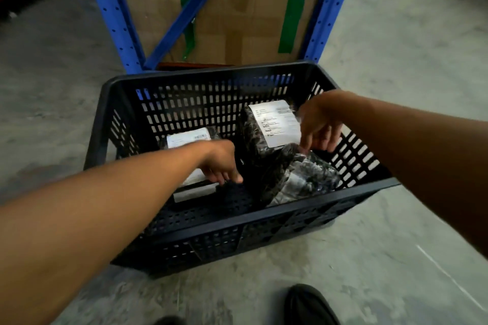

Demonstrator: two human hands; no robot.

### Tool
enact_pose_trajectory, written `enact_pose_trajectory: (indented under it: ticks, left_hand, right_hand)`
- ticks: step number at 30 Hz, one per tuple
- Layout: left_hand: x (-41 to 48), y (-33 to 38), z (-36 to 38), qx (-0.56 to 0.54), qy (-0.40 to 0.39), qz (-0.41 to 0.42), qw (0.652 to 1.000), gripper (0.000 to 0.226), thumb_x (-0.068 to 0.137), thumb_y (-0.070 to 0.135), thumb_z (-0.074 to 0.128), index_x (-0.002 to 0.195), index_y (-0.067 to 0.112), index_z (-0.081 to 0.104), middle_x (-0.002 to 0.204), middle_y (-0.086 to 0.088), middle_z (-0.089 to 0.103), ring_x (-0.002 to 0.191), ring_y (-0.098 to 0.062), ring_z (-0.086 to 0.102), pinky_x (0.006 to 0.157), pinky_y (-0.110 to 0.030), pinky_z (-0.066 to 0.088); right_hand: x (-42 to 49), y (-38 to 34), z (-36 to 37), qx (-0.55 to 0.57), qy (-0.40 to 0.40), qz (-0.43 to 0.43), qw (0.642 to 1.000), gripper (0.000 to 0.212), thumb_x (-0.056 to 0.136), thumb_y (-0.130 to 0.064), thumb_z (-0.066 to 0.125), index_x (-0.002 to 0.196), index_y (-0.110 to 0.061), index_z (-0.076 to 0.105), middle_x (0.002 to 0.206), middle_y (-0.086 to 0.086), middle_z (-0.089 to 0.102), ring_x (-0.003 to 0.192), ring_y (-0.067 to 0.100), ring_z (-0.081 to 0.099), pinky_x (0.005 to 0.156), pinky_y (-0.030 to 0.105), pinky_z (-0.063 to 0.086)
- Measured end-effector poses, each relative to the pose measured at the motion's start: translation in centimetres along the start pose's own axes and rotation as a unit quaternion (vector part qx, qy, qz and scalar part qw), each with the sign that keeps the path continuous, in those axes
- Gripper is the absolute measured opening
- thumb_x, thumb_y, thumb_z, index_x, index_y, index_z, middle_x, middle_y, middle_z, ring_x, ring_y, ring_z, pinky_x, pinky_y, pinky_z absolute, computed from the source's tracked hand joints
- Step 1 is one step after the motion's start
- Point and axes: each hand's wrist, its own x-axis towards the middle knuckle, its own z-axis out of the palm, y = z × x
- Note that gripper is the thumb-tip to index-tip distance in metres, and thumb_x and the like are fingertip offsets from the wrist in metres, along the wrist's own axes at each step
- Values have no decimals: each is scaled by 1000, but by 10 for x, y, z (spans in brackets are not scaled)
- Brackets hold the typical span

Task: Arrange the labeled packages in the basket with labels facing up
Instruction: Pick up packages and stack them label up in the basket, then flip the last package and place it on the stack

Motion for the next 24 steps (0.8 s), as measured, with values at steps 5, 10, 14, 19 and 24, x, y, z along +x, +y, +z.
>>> enact_pose_trajectory:
  ticks: [5, 10, 14, 19, 24]
  left_hand:
    - [20, 26, 52, 29, -10, 41, 999, 52, 77, 34, 82, 110, 4, 57, 104, -8, 58, 94, -22, 62, 72, -33, 59]
    - [26, 38, 61, -41, -23, 35, 998, 53, 81, 30, 80, 116, 0, 56, 111, -8, 58, 95, -23, 61, 77, -34, 59]
    - [16, 41, 48, -64, -83, 28, 994, 57, 83, 24, 78, 129, 0, 54, 121, -20, 64, 92, -28, 62, 77, -38, 59]
    - [-38, 28, -59, -126, -105, 40, 986, 42, 51, 44, 94, 73, 19, 70, 58, 3, 58, 49, -10, 47, 49, -20, 44]
    - [-84, -11, -117, -421, 118, 95, 894, 61, 43, 74, 82, 71, 20, 77, 64, 1, 66, 60, -17, 62, 68, -31, 51]
  right_hand:
    - [1, 39, 31, -73, -23, -6, 997, 59, 71, -26, 86, 119, -6, 59, 96, 5, 59, 99, 26, 59, 64, 36, 59]
    - [15, 33, 45, -113, 65, -86, 988, 47, 65, -44, 86, 96, -21, 60, 77, -6, 57, 65, 13, 58, 38, 18, 43]
    - [14, 37, 34, -89, 12, -104, 990, 30, 59, -44, 89, 65, -24, 67, 65, -12, 65, 66, 16, 68, 47, 18, 51]
    - [-9, 33, -3, 83, -28, -167, 982, 55, 47, -52, 87, 90, -20, 78, 72, -7, 71, 68, 14, 72, 63, 27, 55]
    - [-27, -3, -27, 317, 12, -295, 901, 18, 73, -38, 80, 75, -20, 79, 58, -4, 61, 54, 11, 60, 60, 26, 50]
